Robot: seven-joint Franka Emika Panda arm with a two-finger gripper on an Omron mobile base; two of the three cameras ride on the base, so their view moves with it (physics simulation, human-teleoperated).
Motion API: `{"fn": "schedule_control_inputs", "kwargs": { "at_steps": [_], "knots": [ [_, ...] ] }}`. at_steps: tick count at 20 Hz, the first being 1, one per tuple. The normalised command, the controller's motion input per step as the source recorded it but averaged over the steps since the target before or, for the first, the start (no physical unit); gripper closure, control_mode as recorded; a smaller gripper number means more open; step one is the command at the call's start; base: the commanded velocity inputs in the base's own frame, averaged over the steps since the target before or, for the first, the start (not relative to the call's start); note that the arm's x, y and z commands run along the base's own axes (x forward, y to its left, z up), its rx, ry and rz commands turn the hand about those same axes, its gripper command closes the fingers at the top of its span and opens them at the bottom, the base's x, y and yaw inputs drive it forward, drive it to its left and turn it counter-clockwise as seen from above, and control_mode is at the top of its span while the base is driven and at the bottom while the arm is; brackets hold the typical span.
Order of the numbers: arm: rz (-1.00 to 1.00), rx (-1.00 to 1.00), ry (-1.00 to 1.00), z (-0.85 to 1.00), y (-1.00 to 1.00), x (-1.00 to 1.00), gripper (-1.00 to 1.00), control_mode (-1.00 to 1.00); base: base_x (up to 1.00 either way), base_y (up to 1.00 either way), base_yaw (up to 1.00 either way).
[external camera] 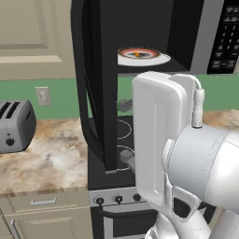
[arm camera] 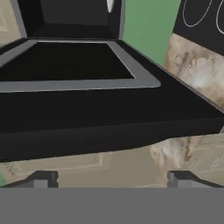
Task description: Transport the shrimp from the fridge to the microwave and turn on the microwave.
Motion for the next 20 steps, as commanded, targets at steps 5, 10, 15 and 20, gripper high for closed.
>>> {"fn": "schedule_control_inputs", "kwargs": {
  "at_steps": [5, 10, 15, 20],
  "knots": [
    [0.06, 0.0, 0.0, 0.0, 0.41, -0.08, -1.0, -1.0, 0.0, 0.0, 0.0],
    [0.03, 0.0, 0.0, 0.0, 0.44, -0.01, -1.0, -1.0, 0.0, 0.0, 0.0],
    [0.0, 0.0, -0.01, 0.0, 0.51, 0.13, -1.0, -1.0, 0.0, 0.0, 0.0],
    [-0.03, 0.0, 0.0, 0.0, 0.45, 0.29, -1.0, -1.0, 0.0, 0.0, 0.0]
  ]
}}
